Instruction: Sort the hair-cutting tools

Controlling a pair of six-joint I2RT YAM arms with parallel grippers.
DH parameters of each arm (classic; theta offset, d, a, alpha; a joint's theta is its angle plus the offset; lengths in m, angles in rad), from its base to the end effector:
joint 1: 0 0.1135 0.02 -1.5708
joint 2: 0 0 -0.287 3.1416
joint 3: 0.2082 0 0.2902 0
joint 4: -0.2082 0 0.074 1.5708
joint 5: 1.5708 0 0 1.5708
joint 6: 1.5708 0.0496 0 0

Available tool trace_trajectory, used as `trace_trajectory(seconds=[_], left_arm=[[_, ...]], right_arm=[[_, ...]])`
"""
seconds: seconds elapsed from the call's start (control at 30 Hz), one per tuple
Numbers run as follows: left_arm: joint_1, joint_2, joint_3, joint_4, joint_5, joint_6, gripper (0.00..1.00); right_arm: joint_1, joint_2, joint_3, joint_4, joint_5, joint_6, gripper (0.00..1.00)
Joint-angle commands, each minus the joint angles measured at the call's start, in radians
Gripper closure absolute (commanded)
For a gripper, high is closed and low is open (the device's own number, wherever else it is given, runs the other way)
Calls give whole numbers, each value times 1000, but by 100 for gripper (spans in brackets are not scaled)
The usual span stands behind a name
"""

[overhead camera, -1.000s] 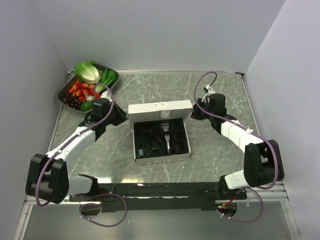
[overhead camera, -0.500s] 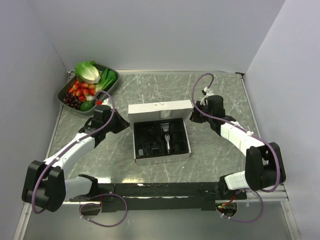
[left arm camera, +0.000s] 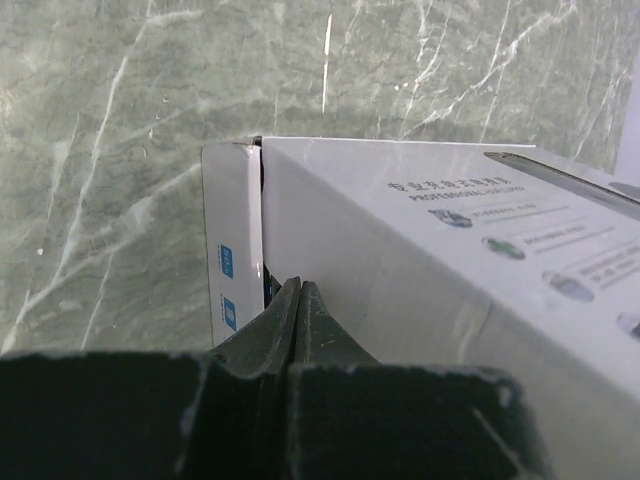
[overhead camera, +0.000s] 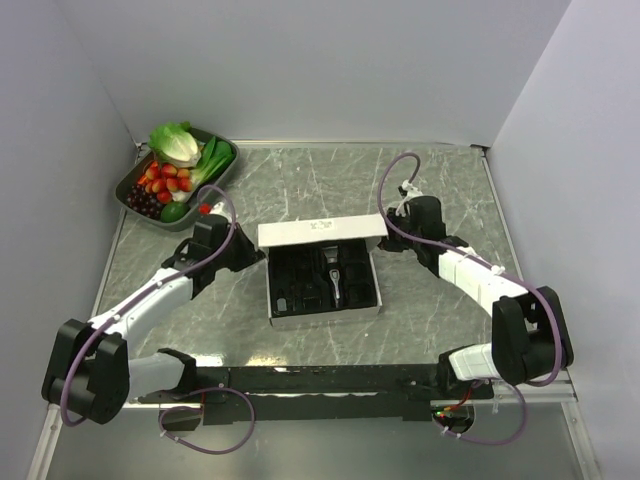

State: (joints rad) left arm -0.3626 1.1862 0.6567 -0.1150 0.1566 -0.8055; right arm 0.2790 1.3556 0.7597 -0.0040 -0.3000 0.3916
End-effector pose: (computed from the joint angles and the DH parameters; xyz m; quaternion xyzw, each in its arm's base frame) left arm 0.2647 -0.1087 0.2140 -0.1618 0.8778 -0.3040 0.3330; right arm 0.3109 0.1043 0.2156 -0.0204 0.8771 0.2766 0.3922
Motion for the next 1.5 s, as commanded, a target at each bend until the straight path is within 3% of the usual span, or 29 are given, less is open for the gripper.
trace_trajectory(seconds=[0.0, 0.3, 0.57, 0.73, 0.93, 1.13, 1.47], left_arm=[[-18, -25, -8, 32, -22, -1, 99], [-39, -120, -104, 9, -63, -11, 99], [-61, -318, -124, -149, -154, -14, 99], [-90, -395, -82, -184, -143, -17, 99], [-176, -369, -94, -137, -103, -50, 99], [-295, -298, -150, -58, -149, -98, 99], [-395, -145, -250, 24, -221, -172, 99]], right_arm=[[20, -53, -22, 19, 4, -8, 100], [34, -114, -92, -14, 105, 26, 100], [95, -380, -132, -129, 327, 7, 100], [158, -502, -119, -200, 328, -37, 100], [206, -465, -123, -252, 207, -42, 100], [246, -403, -204, -208, 162, -10, 100], [293, -268, -327, -186, 245, 159, 100]])
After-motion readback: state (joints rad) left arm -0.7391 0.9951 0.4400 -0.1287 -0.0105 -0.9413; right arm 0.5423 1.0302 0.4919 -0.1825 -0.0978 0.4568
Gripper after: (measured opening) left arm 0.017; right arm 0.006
